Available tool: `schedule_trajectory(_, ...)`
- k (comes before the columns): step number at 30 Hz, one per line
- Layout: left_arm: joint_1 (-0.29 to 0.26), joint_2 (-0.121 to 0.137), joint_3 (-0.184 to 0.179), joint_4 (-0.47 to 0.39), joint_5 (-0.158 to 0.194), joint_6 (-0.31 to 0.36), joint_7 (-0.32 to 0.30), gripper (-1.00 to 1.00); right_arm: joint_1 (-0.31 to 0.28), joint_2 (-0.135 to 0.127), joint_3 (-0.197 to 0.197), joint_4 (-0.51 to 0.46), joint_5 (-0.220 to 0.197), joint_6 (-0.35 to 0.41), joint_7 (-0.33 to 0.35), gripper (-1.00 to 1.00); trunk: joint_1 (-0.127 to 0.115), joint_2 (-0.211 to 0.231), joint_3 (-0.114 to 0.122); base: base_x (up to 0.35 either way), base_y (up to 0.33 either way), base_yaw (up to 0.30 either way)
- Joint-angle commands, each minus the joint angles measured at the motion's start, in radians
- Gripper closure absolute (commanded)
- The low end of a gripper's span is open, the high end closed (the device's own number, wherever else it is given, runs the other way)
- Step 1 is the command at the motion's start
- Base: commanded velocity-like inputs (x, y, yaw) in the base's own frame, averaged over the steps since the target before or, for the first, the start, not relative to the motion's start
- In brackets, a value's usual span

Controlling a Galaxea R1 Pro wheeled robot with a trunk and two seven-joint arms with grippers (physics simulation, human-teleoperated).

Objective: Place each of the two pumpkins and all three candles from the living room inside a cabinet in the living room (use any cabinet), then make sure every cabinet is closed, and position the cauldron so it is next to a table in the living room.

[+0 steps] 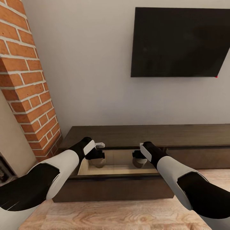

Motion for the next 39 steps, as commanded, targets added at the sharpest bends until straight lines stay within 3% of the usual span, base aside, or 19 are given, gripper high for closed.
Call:
schedule_trajectory(1,0.000,0.000,-0.005,-0.002,0.009,0.003,0.007,1.00,0.000,0.000,0.007,-0.002,-0.011,0.002,-0.008,1.00,0.000,0.000,-0.001,0.000,0.000,0.000)
schedule_trajectory(12,0.000,-0.001,-0.005,-0.002,0.009,0.000,0.007,1.00,0.001,0.001,0.008,-0.001,-0.011,-0.021,-0.008,1.00,0.000,0.000,-0.002,0.234,0.000,0.000)
schedule_trajectory(22,0.000,-0.016,-0.005,0.000,0.011,0.026,0.004,1.00,0.001,0.000,0.006,0.001,-0.011,-0.010,-0.015,1.00,0.000,0.000,-0.002,0.024,0.000,0.000)
schedule_trajectory(27,0.000,-0.023,-0.005,0.000,0.010,0.083,0.005,1.00,0.001,0.000,0.004,0.001,-0.013,0.042,-0.019,1.00,0.019,-0.035,-0.017,0.000,0.000,0.000)
schedule_trajectory(39,0.000,-0.022,-0.005,0.000,0.009,0.090,0.012,1.00,0.001,0.000,0.006,0.045,-0.014,0.069,-0.016,1.00,0.065,-0.119,-0.055,0.000,0.000,0.000)
